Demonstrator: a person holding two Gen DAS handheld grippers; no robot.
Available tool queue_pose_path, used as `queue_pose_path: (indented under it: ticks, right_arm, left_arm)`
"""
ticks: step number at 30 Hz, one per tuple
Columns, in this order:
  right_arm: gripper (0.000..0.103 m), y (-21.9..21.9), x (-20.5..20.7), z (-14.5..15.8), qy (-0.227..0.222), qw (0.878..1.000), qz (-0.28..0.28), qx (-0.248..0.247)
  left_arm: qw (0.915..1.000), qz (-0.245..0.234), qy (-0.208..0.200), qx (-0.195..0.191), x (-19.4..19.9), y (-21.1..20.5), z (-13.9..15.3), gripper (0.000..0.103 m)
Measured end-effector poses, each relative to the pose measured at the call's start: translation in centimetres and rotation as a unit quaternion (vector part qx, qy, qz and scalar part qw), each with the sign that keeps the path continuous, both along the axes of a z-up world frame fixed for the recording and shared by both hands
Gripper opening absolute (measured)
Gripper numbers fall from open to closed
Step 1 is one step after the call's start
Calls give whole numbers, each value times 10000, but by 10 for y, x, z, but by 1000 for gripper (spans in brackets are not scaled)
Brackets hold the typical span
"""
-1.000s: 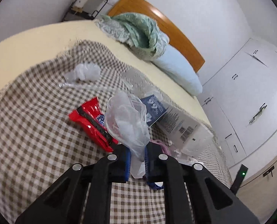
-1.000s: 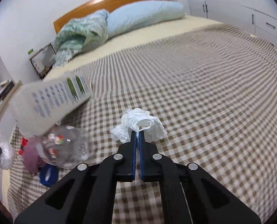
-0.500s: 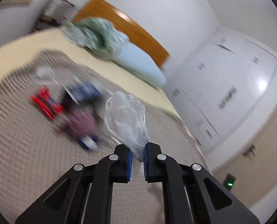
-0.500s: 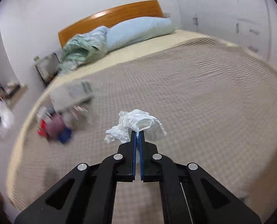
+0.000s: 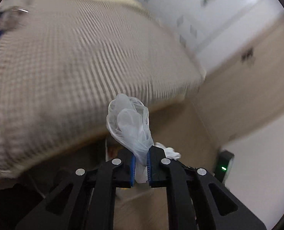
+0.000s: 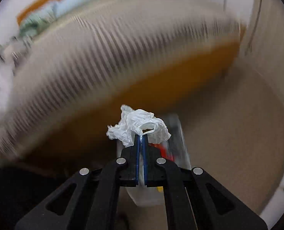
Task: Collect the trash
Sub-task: 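Carry the plastic bag with left and the tissue with right to the bin, then open the right tool to drop the tissue while left opens to drop the bag, then move both tools from the bin back over the bed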
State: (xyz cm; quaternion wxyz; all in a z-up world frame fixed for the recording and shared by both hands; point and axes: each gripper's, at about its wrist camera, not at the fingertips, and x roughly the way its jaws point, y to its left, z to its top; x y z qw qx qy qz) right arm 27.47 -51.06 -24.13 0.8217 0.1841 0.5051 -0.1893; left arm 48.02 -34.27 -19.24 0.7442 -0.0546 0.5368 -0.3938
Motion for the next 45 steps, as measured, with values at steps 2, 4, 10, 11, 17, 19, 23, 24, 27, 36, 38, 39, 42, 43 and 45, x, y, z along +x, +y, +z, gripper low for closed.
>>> queue_pose_path:
  ticks: [2,4,10,11,17,19,23,24,27,36,38,39,42,43,45]
  right_arm:
    - [3,-9,-15,-55,481,9981,-127,371]
    - [3,-12,-22,-101,867,9939,-261,632]
    - [56,-2,-9,-204,1435,9722,-107,1849]
    - [60,-4,-11,-205,1321,9742,-183,1820]
    - [62,-47,-49,-183,959,9771,-883,1681]
    - [62,-66,-71,-169,825,9772,-1190,1555]
    - [65,-92,-107,-147,525,9739,-1666,1447]
    - [65,-94,-112,-142,471,9736,-1741,1401]
    - [65,-98,-121,-134,371,9732,-1800,1379]
    - [65,-84,-112,-147,516,9766,-1504,1450]
    - [65,-77,-108,-150,568,9774,-1400,1480]
    - [65,-75,-106,-151,603,9777,-1357,1483]
    - [65,-67,-103,-152,718,9791,-1252,1434]
    - [65,-66,-102,-151,734,9795,-1223,1422]
    - [65,-64,-102,-145,725,9807,-1199,1365]
  left_arm:
    - [9986,-163,331,382,-13,-26,-33,7]
    - [9958,-218,723,523,-20,-39,-61,7]
    - [9875,-333,699,1372,-27,-68,-110,7]
    - [9864,-395,566,1492,-29,-74,-115,7]
    - [9657,-909,749,2316,-37,-125,-167,7]
    - [9570,-1099,788,2568,-40,-140,-184,7]
    - [9398,-1471,891,2953,-46,-171,-227,7]
    - [9383,-1447,877,3015,-46,-174,-234,8]
    - [9242,-1302,1034,3438,-41,-184,-266,60]
    - [9158,-1134,773,3775,-34,-178,-275,81]
    - [9134,-1107,766,3841,-34,-175,-276,81]
    - [9121,-1123,759,3869,-35,-173,-275,81]
    - [9125,-1177,757,3844,-38,-174,-270,81]
    - [9137,-1188,739,3817,-39,-173,-267,81]
    - [9168,-1177,721,3746,-40,-172,-260,81]
